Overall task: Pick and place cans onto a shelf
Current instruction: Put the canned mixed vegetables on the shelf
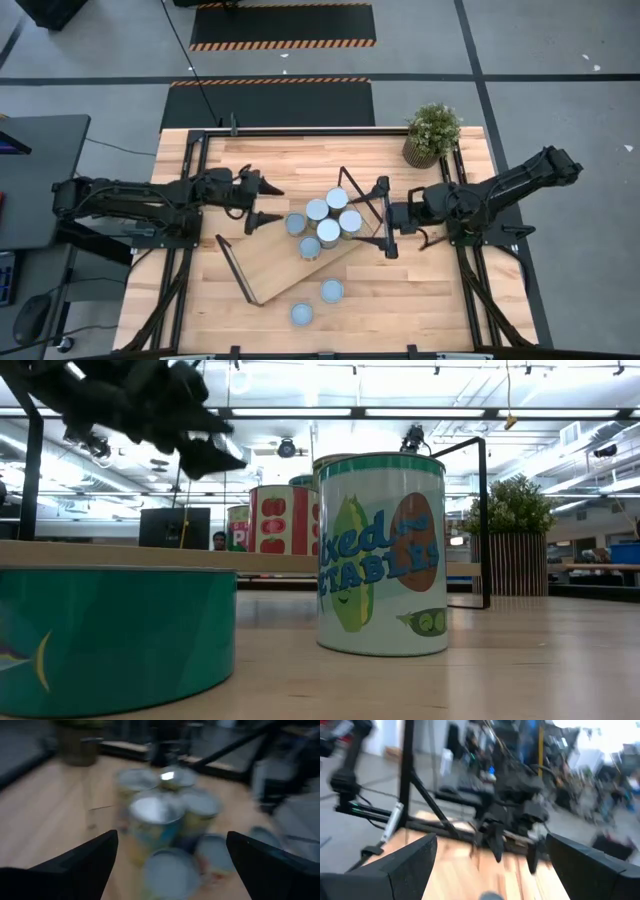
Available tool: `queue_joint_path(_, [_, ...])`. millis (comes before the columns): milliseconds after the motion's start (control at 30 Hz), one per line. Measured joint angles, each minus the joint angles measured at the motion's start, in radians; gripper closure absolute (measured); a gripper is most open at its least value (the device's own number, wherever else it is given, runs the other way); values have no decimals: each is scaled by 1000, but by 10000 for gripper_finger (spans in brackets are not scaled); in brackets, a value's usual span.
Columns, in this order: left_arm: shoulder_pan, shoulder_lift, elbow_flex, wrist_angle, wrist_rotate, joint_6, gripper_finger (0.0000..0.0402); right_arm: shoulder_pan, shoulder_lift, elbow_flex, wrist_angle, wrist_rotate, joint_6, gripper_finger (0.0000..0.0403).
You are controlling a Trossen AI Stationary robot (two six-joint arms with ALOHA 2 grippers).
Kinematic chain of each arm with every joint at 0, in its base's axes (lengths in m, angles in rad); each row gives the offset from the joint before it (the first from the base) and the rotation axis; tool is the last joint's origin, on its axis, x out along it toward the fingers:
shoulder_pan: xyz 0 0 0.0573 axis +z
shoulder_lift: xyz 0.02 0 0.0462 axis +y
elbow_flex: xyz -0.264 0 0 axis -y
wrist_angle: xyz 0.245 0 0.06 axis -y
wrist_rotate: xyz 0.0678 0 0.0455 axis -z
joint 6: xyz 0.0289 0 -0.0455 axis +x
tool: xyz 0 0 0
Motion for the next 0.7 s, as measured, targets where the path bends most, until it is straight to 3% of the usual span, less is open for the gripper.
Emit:
queue_joint_path(133, [-14, 3, 26, 5, 149, -55, 24, -2, 3, -155, 296, -71, -95, 22])
queue_joint_path(233, [-64, 5, 26, 41, 142, -75, 24, -10, -1, -251, 424, -72, -124, 22])
queue_joint_path(367, [-153, 5, 26, 113, -7, -57, 24, -15, -18, -315, 423, -71, -106, 22])
queue_joint_path(500, [-221, 5, 49, 81, -171, -22, 24, -13, -26, -332, 361, -67, -104, 22])
queue_joint_path(700, [-317, 5, 190, -201, -341, -33, 24, -13, -129, -332, 256, -9, -154, 22])
